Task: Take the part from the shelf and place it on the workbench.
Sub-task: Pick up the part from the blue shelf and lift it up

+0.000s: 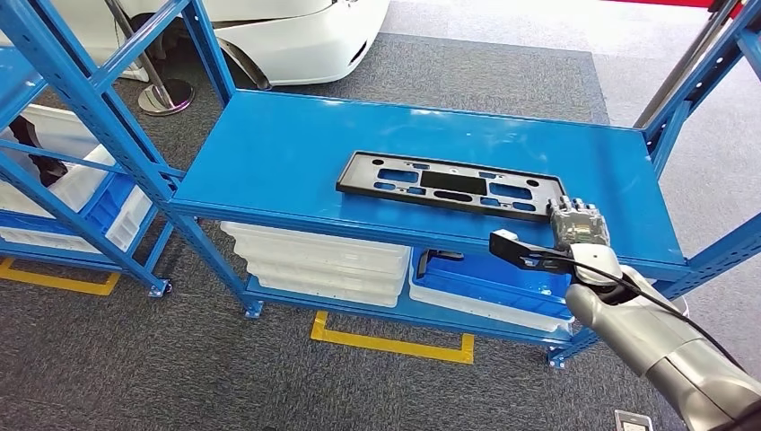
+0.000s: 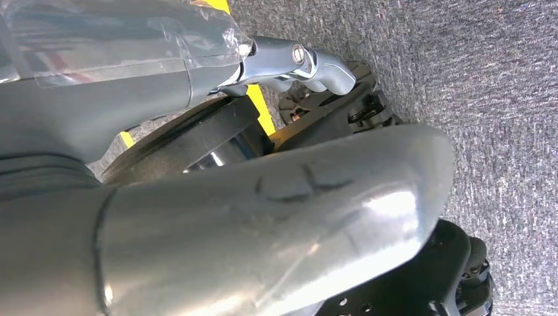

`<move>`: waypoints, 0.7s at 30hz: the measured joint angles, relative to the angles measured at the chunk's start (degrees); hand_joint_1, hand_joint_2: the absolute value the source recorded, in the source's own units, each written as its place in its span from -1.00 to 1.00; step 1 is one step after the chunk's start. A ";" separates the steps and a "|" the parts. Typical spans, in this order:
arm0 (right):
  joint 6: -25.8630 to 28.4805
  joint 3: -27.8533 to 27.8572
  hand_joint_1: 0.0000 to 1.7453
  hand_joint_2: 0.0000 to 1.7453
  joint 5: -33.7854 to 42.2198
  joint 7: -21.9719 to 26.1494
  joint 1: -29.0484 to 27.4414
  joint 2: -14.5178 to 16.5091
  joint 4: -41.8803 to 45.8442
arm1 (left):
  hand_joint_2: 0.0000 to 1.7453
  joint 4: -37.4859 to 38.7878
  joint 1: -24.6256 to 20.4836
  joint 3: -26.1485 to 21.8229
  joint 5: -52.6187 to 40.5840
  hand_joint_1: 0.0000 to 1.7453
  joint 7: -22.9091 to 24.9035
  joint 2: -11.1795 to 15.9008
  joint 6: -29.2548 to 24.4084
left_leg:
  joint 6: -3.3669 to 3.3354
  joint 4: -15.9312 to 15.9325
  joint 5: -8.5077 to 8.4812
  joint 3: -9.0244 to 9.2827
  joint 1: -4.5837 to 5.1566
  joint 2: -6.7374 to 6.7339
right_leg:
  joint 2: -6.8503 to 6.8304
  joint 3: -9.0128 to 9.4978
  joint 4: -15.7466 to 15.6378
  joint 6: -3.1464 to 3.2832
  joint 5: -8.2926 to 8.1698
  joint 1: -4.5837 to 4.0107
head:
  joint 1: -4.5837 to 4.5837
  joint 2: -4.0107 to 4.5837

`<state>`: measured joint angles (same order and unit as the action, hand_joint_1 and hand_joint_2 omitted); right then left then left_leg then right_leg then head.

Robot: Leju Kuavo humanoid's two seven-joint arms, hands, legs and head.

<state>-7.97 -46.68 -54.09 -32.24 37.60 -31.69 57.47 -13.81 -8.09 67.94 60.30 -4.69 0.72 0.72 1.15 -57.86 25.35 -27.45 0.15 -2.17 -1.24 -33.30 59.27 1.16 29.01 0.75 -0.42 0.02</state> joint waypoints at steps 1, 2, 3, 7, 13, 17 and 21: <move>0.11 -0.60 -1.00 1.00 -0.49 0.13 0.37 0.38 -0.76 | -1.00 0.00 -0.03 0.10 -0.09 -1.00 0.05 0.00 0.01 | 0.00 0.00 0.00 0.00 0.00 0.00 | 0.00 0.00 0.00 0.00 0.00 0.00 | 0.00 0.00; 0.37 -1.17 -1.00 1.00 -1.06 0.26 0.72 0.79 -1.60 | -1.00 0.01 -0.08 0.19 -0.16 -1.00 0.12 0.00 0.01 | 0.00 0.00 0.00 0.00 0.00 0.00 | 0.00 0.00 0.00 0.00 0.00 0.00 | 0.01 0.00; 0.74 -1.70 -1.00 1.00 -1.68 0.37 1.06 1.21 -2.44 | -1.00 0.01 -0.13 0.29 -0.21 -1.00 0.20 0.00 0.01 | -0.01 0.00 -0.01 0.00 0.00 -0.01 | 0.00 0.00 0.00 0.00 0.00 0.00 | 0.01 0.00; 1.88 -3.16 -1.00 1.00 -3.30 0.49 2.03 2.44 -4.85 | -1.00 0.02 -0.24 0.67 -0.28 -1.00 0.33 0.00 -0.01 | -0.03 -0.02 -0.02 0.00 0.01 -0.01 | 0.00 0.00 0.00 -0.01 -0.01 0.00 | 0.00 0.00; 2.26 -4.07 -1.00 1.00 -3.53 0.48 2.83 3.37 -6.85 | -1.00 0.02 -0.28 0.94 -0.29 -1.00 0.34 0.00 -0.02 | -0.03 -0.04 -0.02 0.01 0.01 -0.01 | 0.01 0.01 0.00 -0.02 -0.01 0.00 | -0.02 0.00; 2.37 -4.44 -1.00 1.00 -3.53 0.48 3.12 3.70 -7.66 | -1.00 0.03 -0.29 0.99 -0.30 -1.00 0.34 0.00 -0.02 | -0.03 -0.06 -0.02 0.00 0.01 -0.01 | 0.01 0.02 0.00 -0.06 -0.04 0.00 | -0.02 0.00; 2.40 -4.80 -1.00 1.00 -3.73 0.40 3.46 3.99 -8.38 | -1.00 0.04 -0.31 1.05 -0.38 -1.00 0.40 0.00 -0.02 | -0.03 -0.10 -0.02 0.00 0.01 -0.01 | 0.02 0.04 0.00 -0.09 -0.06 0.00 | -0.01 0.00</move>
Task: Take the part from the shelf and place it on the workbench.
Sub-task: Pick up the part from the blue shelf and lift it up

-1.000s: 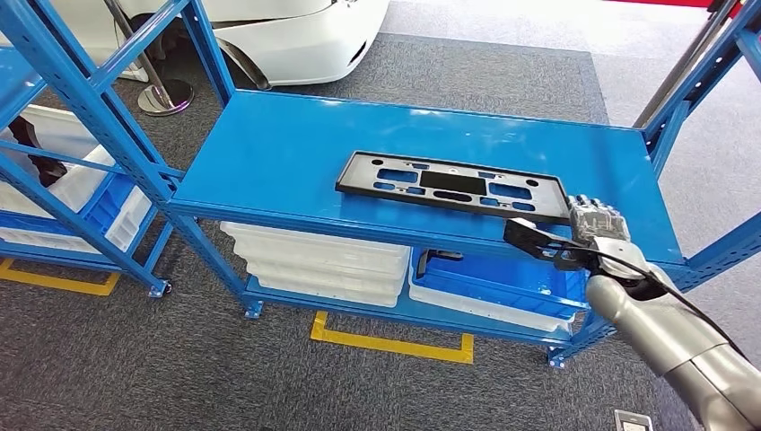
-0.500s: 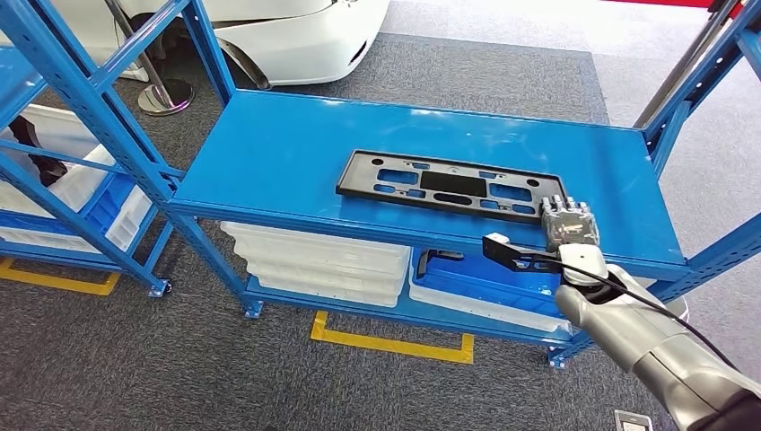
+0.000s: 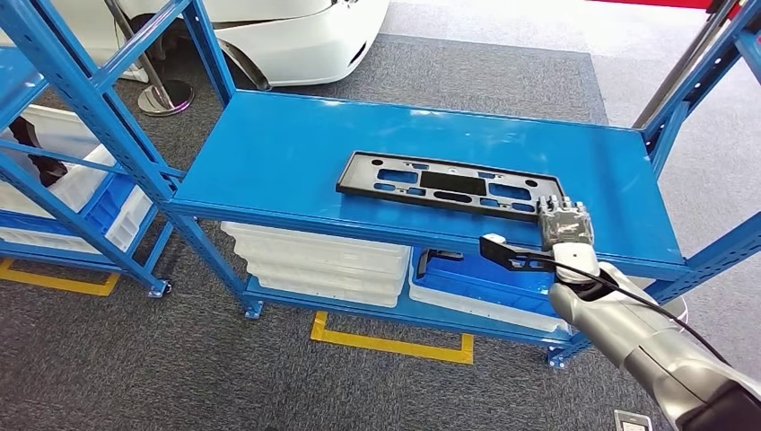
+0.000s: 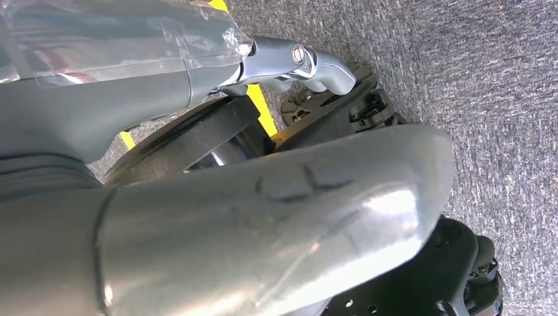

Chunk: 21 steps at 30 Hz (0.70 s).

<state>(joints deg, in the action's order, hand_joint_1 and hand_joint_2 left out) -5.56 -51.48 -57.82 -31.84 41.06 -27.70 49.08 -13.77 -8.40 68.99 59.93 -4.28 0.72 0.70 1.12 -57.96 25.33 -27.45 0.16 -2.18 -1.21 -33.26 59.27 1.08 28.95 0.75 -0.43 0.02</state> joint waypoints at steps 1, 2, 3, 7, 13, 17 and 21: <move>0.00 -0.08 -1.00 1.00 -0.22 -0.11 0.05 0.05 -0.10 | -1.00 0.00 -0.01 0.01 -0.11 -1.00 0.06 0.00 0.00 | 0.00 -0.01 0.00 0.00 0.00 0.00 | 0.00 0.00 0.00 -0.01 -0.01 0.00 | 0.00 0.00; -0.01 -0.16 -1.00 1.00 -0.53 -0.30 0.09 0.12 -0.19 | -1.00 0.00 -0.03 0.01 -0.23 -1.00 0.14 0.00 0.00 | 0.00 -0.02 0.00 0.00 0.00 0.00 | 0.00 0.01 0.00 -0.03 -0.02 0.00 | -0.01 0.00; -0.02 -0.26 -1.00 1.00 -0.86 -0.52 0.12 0.18 -0.27 | -1.00 0.00 -0.05 0.02 -0.35 -1.00 0.22 0.00 0.01 | 0.00 -0.03 0.00 -0.01 0.00 0.00 | 0.00 0.01 0.00 -0.04 -0.03 0.00 | -0.01 0.00; -0.05 -0.69 -1.00 1.00 -2.12 -1.66 0.23 0.49 -0.58 | -1.00 0.00 -0.14 0.05 -0.68 -1.00 0.35 0.00 0.10 | 0.00 -0.05 0.00 -0.01 0.00 0.00 | 0.00 0.01 0.00 -0.06 -0.04 0.00 | -0.02 0.00; 0.39 -1.19 -1.00 1.00 -5.20 -4.18 0.62 0.90 -0.76 | -1.00 0.00 -0.23 0.06 -1.23 -1.00 0.76 0.00 0.17 | -0.01 -0.07 -0.01 -0.02 0.01 0.00 | 0.00 0.00 0.00 -0.07 -0.05 0.00 | -0.02 0.00; 0.30 -1.17 -1.00 1.00 -6.97 -5.47 1.06 0.99 -0.54 | -1.00 0.00 -0.32 0.05 -1.75 -1.00 1.12 0.00 0.35 | -0.01 -0.08 0.00 -0.04 0.01 0.00 | 0.00 0.00 0.00 -0.07 -0.05 0.00 | -0.02 0.00; -0.28 -0.97 -1.00 1.00 -7.91 -6.33 1.67 0.99 0.91 | -1.00 0.00 -0.36 0.06 -2.08 -1.00 1.18 0.00 0.43 | -0.01 -0.10 0.00 -0.04 0.02 -0.02 | 0.02 -0.01 0.00 -0.10 -0.06 0.00 | -0.02 0.00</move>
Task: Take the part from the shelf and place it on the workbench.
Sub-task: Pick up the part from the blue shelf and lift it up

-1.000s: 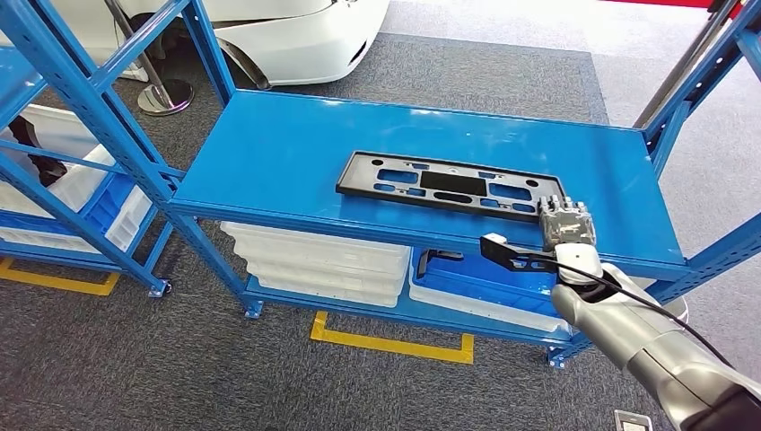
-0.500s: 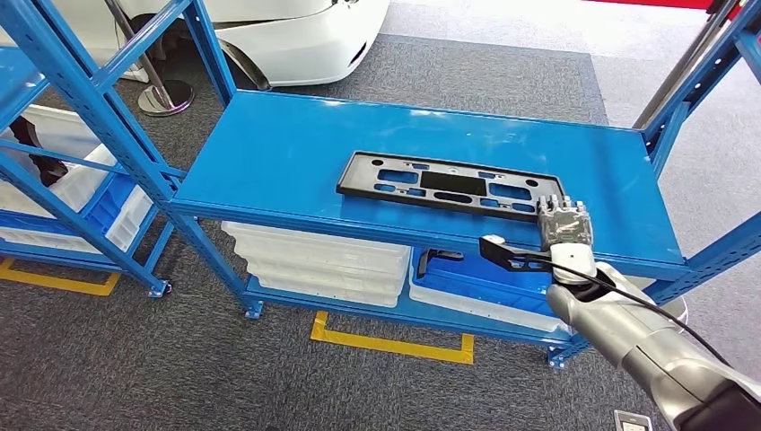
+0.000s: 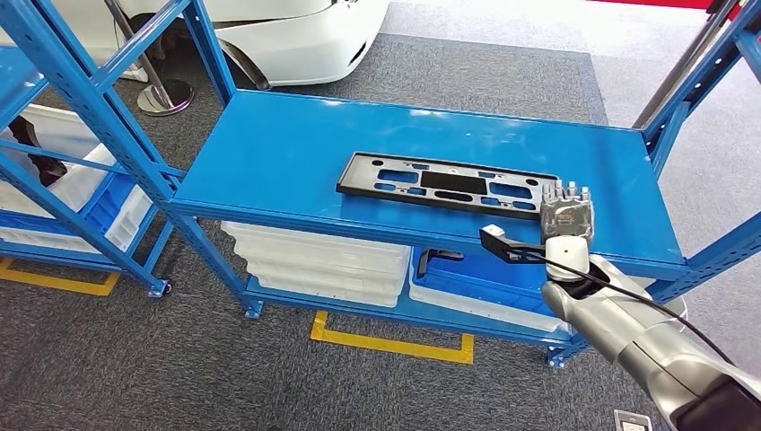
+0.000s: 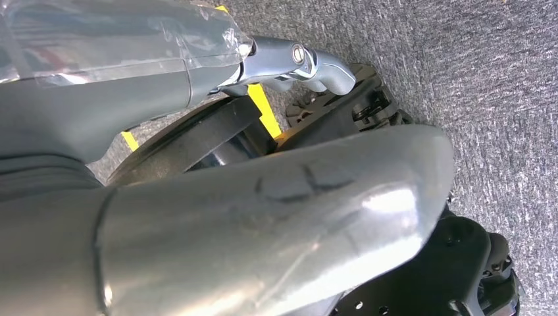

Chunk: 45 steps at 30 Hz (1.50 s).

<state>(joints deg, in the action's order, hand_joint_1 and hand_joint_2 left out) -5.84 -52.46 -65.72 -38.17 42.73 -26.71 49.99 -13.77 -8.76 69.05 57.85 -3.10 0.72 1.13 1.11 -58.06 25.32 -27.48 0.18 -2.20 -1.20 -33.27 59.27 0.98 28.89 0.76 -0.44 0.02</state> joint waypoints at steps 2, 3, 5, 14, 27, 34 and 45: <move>-0.31 0.16 -1.00 1.00 -0.30 -0.30 0.45 -0.01 0.80 | -1.00 0.00 0.00 0.00 -0.14 -1.00 0.00 0.00 0.01 | 0.00 -0.02 0.00 0.01 0.00 0.00 | 0.01 0.00 0.00 -0.02 -0.01 0.00 | 0.00 0.00; -0.33 0.24 -1.00 1.00 -0.38 -0.39 0.61 -0.01 1.15 | -1.00 0.00 0.00 0.00 -0.19 -1.00 0.00 0.00 0.01 | 0.00 -0.02 0.00 0.00 0.00 0.00 | 0.02 0.00 0.00 -0.02 -0.01 -0.01 | 0.00 0.00; -0.07 0.46 -1.00 1.00 -0.52 -0.43 0.78 -0.02 1.77 | -1.00 0.00 0.00 0.00 -0.24 -1.00 0.00 0.00 0.00 | 0.00 -0.03 0.00 0.00 0.00 0.00 | 0.02 0.00 0.00 -0.02 -0.02 -0.01 | 0.01 0.00; 1.34 1.55 -1.00 1.00 -0.66 0.12 0.88 -0.03 3.21 | -1.00 0.00 0.00 0.00 -0.42 -1.00 0.00 0.00 0.05 | 0.00 -0.08 0.00 -0.03 0.01 0.00 | 0.01 0.01 0.00 -0.04 -0.02 -0.01 | -0.01 0.00; 5.96 1.56 -1.00 1.00 -0.22 4.71 0.88 0.47 2.68 | -1.00 0.02 -0.10 0.02 -1.92 -1.00 0.10 0.00 0.44 | -0.01 -0.10 0.00 -0.07 0.04 0.00 | 0.01 0.00 0.00 -0.06 -0.03 -0.01 | -0.02 0.00; 14.84 1.56 -1.00 1.00 0.46 6.72 0.85 1.20 1.79 | -1.00 0.02 -0.13 0.02 -2.16 -1.00 0.11 0.00 0.44 | -0.01 -0.11 0.00 -0.07 0.05 0.00 | 0.01 -0.01 0.00 -0.06 -0.04 -0.01 | -0.03 0.00; 17.33 2.18 -1.00 1.00 5.14 6.64 0.63 2.02 0.03 | -1.00 0.02 -0.14 0.02 -2.49 -1.00 0.11 0.00 0.53 | -0.02 -0.12 -0.01 -0.07 0.13 0.00 | 0.01 -0.02 0.00 -0.08 -0.05 -0.04 | -0.03 0.00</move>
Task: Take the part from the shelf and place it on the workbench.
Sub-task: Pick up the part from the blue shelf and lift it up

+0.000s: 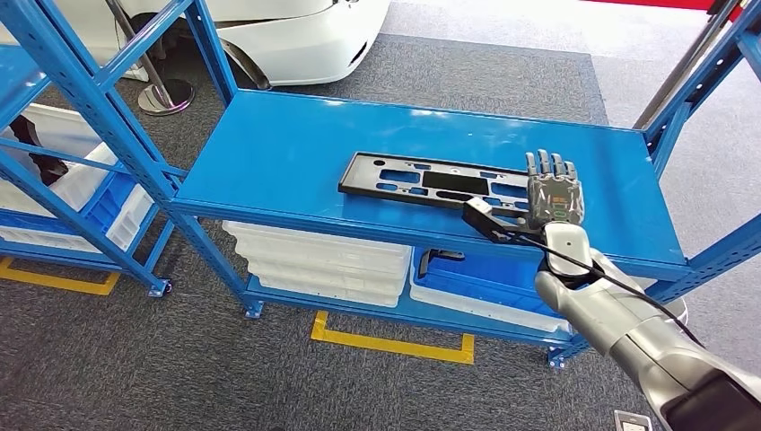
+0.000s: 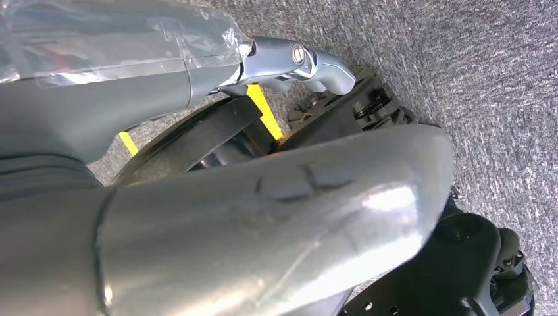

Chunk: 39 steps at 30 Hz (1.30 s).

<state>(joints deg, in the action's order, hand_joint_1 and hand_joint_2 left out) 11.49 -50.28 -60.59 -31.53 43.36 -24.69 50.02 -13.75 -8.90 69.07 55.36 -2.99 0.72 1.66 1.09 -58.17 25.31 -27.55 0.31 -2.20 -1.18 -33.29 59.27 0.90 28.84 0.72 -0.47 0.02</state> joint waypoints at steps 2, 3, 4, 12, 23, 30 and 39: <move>-0.27 0.50 -1.00 1.00 1.25 -0.50 -0.11 0.03 -0.27 | -1.00 0.00 0.00 0.00 0.00 -1.00 0.00 0.00 0.02 | -0.01 0.00 0.00 0.00 0.03 0.00 | 0.00 -0.01 0.00 -0.01 -0.01 0.00 | -0.01 0.00; -0.42 0.74 -1.00 1.00 1.85 -0.80 -0.17 0.03 -0.41 | -1.00 0.00 0.00 0.00 0.00 -1.00 0.00 0.00 0.02 | -0.01 0.00 -0.01 0.00 0.03 0.00 | 0.00 -0.01 0.00 -0.02 -0.01 0.00 | 0.00 0.00; -0.54 0.96 -1.00 1.00 2.40 -1.05 -0.23 0.03 -0.54 | -1.00 0.00 0.00 0.00 0.00 -1.00 0.01 0.00 0.02 | -0.02 0.00 -0.01 -0.01 0.04 0.00 | 0.00 -0.01 0.00 -0.02 -0.01 0.00 | -0.01 0.00; -0.72 2.44 -1.00 1.00 3.79 -1.61 -0.68 0.06 -1.42 | -1.00 0.00 -0.02 0.00 0.00 -1.00 0.07 0.00 0.02 | -0.07 -0.02 -0.02 -0.03 0.07 0.00 | 0.00 -0.02 0.00 -0.04 -0.02 0.01 | -0.01 0.00; -0.80 3.56 -1.00 1.00 7.01 -1.66 -1.73 0.10 -2.58 | -1.00 0.00 -0.02 0.00 -0.10 -1.00 -0.03 0.00 0.25 | -0.08 -0.05 -0.01 -0.08 0.07 0.00 | 0.00 -0.05 -0.01 -0.06 -0.04 0.01 | -0.01 0.00; -0.81 3.68 -1.00 1.00 8.94 -0.50 -1.94 0.10 -3.23 | -1.00 0.00 -0.01 0.00 -0.16 -1.00 -0.15 0.00 0.17 | -0.09 -0.07 -0.02 -0.15 0.07 0.00 | 0.01 -0.10 0.00 -0.09 -0.06 0.01 | -0.01 0.00; -0.93 3.66 -1.00 1.00 9.38 -0.03 -1.94 0.17 -4.18 | -1.00 0.00 0.00 0.00 -0.25 -1.00 -0.38 0.00 0.17 | -0.15 -0.12 -0.05 -0.27 0.08 0.00 | 0.01 -0.19 0.00 -0.14 -0.09 0.02 | -0.02 0.00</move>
<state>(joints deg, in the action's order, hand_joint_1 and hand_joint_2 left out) 10.56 -46.62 -51.21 -31.56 41.42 -24.52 45.84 -13.75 -8.89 69.07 55.11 -3.37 0.72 1.84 0.94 -58.29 25.26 -27.82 0.38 -2.20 -1.18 -33.48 59.26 0.75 28.75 0.74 -0.49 0.02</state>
